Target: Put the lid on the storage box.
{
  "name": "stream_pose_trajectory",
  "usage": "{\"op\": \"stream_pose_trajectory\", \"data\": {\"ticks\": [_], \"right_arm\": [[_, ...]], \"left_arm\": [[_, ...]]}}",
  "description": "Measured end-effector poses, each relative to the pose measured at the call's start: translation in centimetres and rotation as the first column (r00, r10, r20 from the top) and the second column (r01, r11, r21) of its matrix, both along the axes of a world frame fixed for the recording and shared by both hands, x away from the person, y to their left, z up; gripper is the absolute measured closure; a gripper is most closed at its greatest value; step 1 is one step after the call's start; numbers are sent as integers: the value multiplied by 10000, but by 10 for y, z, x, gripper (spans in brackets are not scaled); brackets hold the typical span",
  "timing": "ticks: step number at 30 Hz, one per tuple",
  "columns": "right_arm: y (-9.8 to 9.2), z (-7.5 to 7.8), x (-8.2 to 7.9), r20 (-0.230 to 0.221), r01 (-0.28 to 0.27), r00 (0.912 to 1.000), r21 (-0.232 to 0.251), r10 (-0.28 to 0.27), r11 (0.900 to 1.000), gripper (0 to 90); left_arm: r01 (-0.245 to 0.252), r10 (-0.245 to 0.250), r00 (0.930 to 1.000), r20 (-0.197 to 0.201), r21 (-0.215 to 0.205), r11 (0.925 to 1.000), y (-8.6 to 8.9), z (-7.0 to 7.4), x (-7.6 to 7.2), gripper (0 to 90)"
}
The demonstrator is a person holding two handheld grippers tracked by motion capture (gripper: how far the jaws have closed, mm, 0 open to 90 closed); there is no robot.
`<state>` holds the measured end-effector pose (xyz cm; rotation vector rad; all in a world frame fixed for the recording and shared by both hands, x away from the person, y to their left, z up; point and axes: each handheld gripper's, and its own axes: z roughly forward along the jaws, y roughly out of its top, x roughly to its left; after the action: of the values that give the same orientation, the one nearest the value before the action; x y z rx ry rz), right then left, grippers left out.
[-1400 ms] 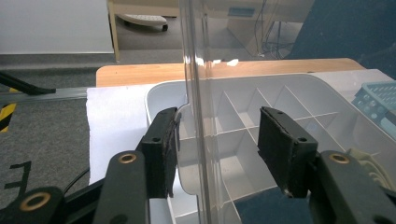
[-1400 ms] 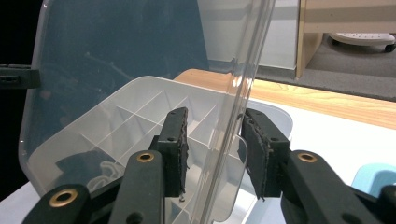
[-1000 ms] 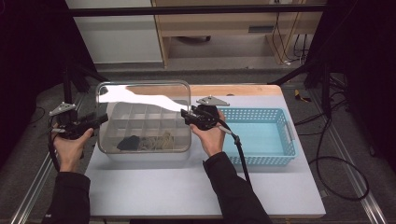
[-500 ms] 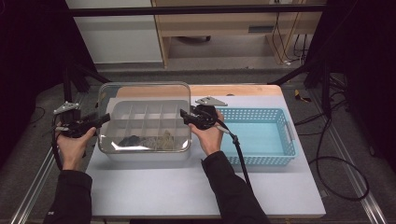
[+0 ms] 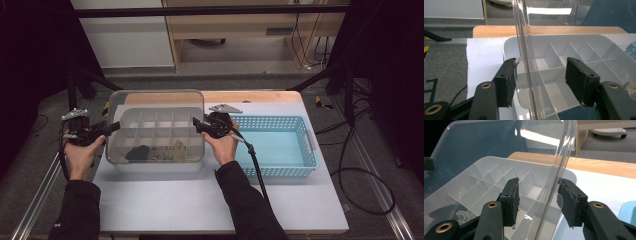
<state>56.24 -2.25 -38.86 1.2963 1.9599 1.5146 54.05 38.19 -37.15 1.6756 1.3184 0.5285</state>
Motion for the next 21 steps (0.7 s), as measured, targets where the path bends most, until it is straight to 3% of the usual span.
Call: {"op": "stream_pose_trajectory", "data": {"ticks": [21], "right_arm": [[5, -13, 10, -518, 221, 9984, 69, -217, 9997, 471]], "left_arm": [[-34, 37, 9992, -394, 68, 10000, -2, -11, 11, 371]]}}
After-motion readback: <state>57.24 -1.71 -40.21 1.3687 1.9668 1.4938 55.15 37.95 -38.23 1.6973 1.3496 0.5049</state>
